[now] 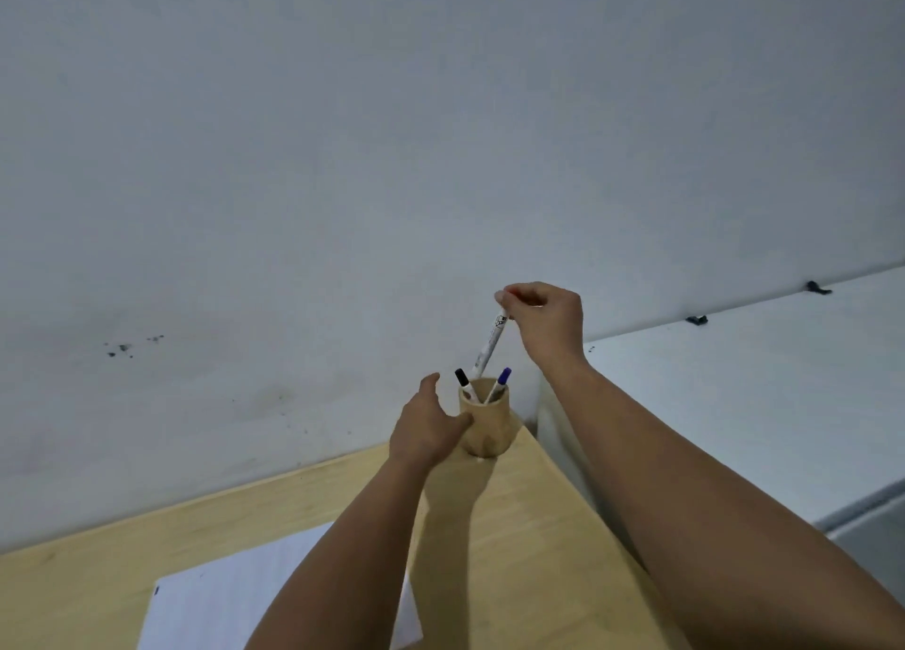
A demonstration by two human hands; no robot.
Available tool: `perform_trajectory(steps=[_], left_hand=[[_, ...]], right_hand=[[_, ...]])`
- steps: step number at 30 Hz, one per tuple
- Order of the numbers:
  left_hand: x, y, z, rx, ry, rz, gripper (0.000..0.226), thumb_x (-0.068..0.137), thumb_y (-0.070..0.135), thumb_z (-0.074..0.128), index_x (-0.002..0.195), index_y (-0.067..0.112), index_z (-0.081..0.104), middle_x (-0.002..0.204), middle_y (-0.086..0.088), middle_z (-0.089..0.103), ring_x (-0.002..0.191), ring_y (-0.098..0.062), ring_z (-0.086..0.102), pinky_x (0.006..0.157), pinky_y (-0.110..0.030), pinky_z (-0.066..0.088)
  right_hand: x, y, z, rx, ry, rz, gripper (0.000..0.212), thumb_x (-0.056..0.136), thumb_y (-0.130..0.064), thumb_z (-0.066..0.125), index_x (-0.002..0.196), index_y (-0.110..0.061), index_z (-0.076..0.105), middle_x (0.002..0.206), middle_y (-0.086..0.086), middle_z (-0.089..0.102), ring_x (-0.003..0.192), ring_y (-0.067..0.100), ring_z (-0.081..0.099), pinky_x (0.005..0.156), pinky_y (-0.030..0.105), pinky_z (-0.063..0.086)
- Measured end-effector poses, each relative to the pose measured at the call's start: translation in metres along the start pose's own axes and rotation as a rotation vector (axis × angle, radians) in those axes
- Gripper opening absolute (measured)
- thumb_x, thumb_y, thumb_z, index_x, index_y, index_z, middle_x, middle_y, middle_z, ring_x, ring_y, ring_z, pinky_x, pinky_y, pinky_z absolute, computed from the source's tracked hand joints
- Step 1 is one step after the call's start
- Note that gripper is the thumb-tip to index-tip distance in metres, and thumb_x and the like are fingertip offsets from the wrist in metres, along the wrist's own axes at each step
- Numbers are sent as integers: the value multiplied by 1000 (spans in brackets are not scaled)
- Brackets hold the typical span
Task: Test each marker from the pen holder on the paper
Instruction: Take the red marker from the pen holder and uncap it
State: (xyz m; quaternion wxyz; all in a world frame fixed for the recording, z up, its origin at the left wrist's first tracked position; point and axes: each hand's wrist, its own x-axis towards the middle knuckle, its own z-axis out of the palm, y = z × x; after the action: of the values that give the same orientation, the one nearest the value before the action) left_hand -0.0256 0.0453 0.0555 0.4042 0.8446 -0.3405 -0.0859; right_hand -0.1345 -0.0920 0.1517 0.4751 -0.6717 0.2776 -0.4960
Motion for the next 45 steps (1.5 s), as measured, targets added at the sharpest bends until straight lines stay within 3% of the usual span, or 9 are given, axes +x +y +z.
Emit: perform_trajectory(steps=[5,9,14,19,23,30,35,38,45], left_hand=[[-38,9,-66,34,70,39,57,90,42,72,140,20,57,138,-8,64,121,-24,64,99,-38,51],[-77,-3,-121,79,115,36,37,91,39,68,121,17,72,123,-2,73,114,-19,67,97,-35,52],[-123,-37,-187,105,201,-13,21,93,33,67,103,18,77,108,3,77,97,-16,67,82,-27,48],[-159,-84,-240,18,250,-105,28,98,34,62,91,11,75,90,-3,78,87,-21,74,88,-39,58],[-180,-112,-264,-61,260,-139,45,101,46,55,86,8,75,82,-4,78,82,-23,75,85,-38,56],[-187,-140,-273,34,161,-236,80,89,82,38,61,11,61,61,-4,57,57,-22,52,64,-34,44],[-177,-163,-261,-3,122,-214,69,102,55,44,70,-2,62,58,-6,48,58,-24,42,61,-33,39],[-166,-175,-254,125,203,-229,60,107,39,42,55,8,40,45,3,42,49,-22,36,51,-33,28],[-135,-210,-235,167,286,-301,55,107,28,37,55,8,40,57,-7,45,67,-33,47,58,-36,30]], right_hand=[[-40,-49,14,204,-246,127,12,106,-22,70,97,-18,76,80,8,76,55,14,75,60,28,66],[-91,-60,36,83,-488,117,23,109,-29,65,104,-13,82,69,5,65,49,13,55,54,25,49],[-158,-65,71,-107,-855,293,26,105,-15,58,123,-15,78,86,6,63,63,15,51,50,22,47],[-208,-63,111,-99,-1053,277,17,98,-9,73,113,-16,77,110,16,82,67,14,66,57,25,54],[-239,-58,141,-99,-1078,240,13,103,-30,74,113,-24,78,84,2,82,54,13,54,46,22,43],[-261,-56,177,12,-1160,155,14,93,-24,86,91,-10,83,90,8,86,56,11,60,52,22,46],[-266,-42,199,39,-1197,201,12,90,-19,88,86,-9,84,86,11,85,56,11,60,53,22,45],[-270,-26,213,8,-1131,136,14,93,-17,85,91,-3,84,79,3,83,53,9,57,52,20,45],[-268,10,242,-125,-1028,-27,7,94,-15,84,91,-9,86,67,-7,78,57,2,62,58,17,47]])
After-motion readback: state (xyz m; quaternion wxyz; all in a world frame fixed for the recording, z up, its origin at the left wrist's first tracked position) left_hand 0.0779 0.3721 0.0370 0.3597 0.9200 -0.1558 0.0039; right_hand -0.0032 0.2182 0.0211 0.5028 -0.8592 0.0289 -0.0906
